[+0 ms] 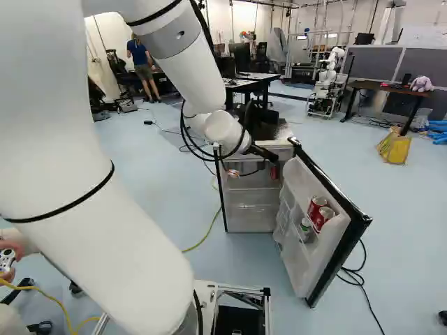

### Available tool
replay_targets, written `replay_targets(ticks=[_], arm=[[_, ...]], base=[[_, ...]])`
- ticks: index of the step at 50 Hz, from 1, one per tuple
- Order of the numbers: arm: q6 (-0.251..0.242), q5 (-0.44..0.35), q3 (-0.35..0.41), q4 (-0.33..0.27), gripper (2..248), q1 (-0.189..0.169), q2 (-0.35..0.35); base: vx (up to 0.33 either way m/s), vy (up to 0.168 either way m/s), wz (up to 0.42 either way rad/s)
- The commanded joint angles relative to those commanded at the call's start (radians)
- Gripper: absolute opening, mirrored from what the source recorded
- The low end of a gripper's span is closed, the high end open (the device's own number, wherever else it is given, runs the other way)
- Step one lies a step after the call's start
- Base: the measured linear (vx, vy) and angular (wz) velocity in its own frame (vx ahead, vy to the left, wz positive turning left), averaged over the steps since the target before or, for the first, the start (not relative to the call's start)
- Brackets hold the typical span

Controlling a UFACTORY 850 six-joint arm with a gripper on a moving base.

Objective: Grab a drink from the fridge

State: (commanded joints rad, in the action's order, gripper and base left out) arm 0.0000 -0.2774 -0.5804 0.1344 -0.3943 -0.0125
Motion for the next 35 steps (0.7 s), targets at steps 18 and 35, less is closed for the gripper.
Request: replay_targets(ticks=[18, 35], arm=[[0.0, 0.0, -0.027, 0.0, 247, -0.06, -0.019], [0.0, 0.001, -0.06, 0.0, 247, -0.114, -0.028]], base=[[0.0, 0.0, 0.0], [0.0, 0.0, 0.0]])
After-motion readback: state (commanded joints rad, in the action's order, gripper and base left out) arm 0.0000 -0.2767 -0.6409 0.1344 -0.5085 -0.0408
